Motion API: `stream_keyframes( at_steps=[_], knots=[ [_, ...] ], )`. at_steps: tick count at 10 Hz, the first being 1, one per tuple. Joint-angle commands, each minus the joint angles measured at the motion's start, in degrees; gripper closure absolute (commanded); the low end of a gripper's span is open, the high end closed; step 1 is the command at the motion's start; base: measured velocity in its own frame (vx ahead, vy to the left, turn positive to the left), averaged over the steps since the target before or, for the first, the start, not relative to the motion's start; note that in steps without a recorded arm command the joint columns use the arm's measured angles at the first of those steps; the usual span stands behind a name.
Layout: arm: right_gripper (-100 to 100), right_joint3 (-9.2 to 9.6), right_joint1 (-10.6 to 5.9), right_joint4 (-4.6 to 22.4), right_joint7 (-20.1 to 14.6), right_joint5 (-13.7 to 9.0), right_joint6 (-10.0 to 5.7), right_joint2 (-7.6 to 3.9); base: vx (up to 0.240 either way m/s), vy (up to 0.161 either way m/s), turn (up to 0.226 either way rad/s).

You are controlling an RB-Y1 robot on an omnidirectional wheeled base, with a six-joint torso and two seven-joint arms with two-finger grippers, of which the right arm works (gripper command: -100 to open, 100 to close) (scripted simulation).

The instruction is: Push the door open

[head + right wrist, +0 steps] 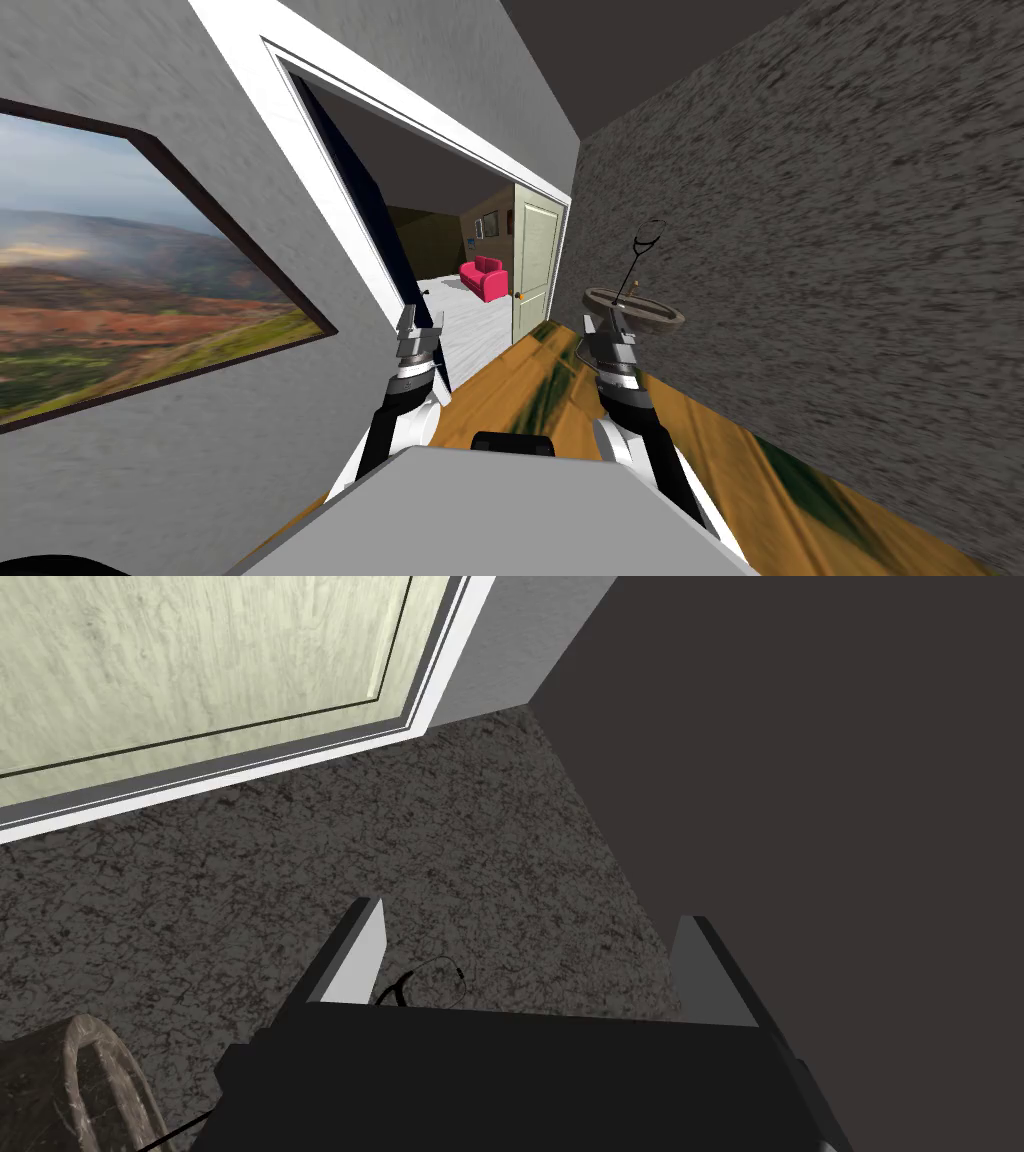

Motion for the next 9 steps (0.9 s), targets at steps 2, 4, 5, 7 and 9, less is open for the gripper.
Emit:
stream_keyframes(
  at_steps=[2,4,5,7,9],
  knots=[
    [-100,0.15,-1.19,3.02,2.34,0.84,-0.83,-0.47,0.106,-0.020,0.033],
    [-100,0.24,-1.99,5.04,3.91,1.41,-1.39,-0.76,0.071,-0.018,0.019],
    [-100,0.29,-2.38,6.01,4.67,1.68,-1.66,-0.87,0.082,-0.029,0.028],
    [-100,0.38,-3.15,7.95,6.17,2.22,-2.19,-1.10,0.070,-0.016,0.023],
    [-100,0.48,-3.91,9.88,7.68,2.76,-2.73,-1.32,0.069,-0.014,0.021]
  ],
)
